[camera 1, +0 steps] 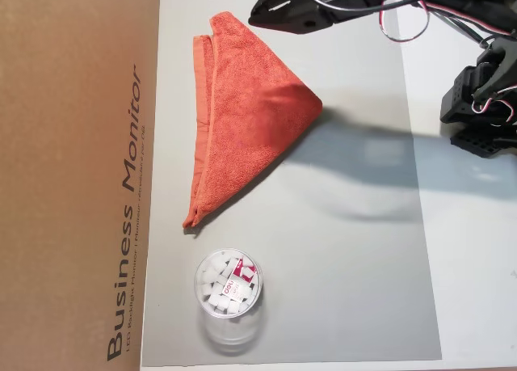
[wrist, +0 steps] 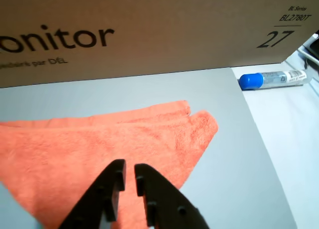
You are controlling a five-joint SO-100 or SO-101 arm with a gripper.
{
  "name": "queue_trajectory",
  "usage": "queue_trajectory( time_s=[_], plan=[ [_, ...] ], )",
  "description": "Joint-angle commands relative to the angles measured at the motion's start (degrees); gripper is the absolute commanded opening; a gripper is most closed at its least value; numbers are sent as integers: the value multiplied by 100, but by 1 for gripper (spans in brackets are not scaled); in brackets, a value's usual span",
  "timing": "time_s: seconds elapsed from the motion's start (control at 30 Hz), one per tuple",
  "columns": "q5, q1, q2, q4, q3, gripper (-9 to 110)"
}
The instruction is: Fold the blanket.
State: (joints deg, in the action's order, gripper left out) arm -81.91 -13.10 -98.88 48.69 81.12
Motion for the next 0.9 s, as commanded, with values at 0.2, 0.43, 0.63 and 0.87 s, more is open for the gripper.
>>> queue_trajectory(
  time_s=[0.2,0.43,0.63,0.87],
  plan=[
    [-237,290,-1688,9,1107,0],
    [-237,387,-2786,18,2180,0],
    [-237,527,-3753,18,3076,0],
    [-237,791,-4764,18,3990,0]
  ],
)
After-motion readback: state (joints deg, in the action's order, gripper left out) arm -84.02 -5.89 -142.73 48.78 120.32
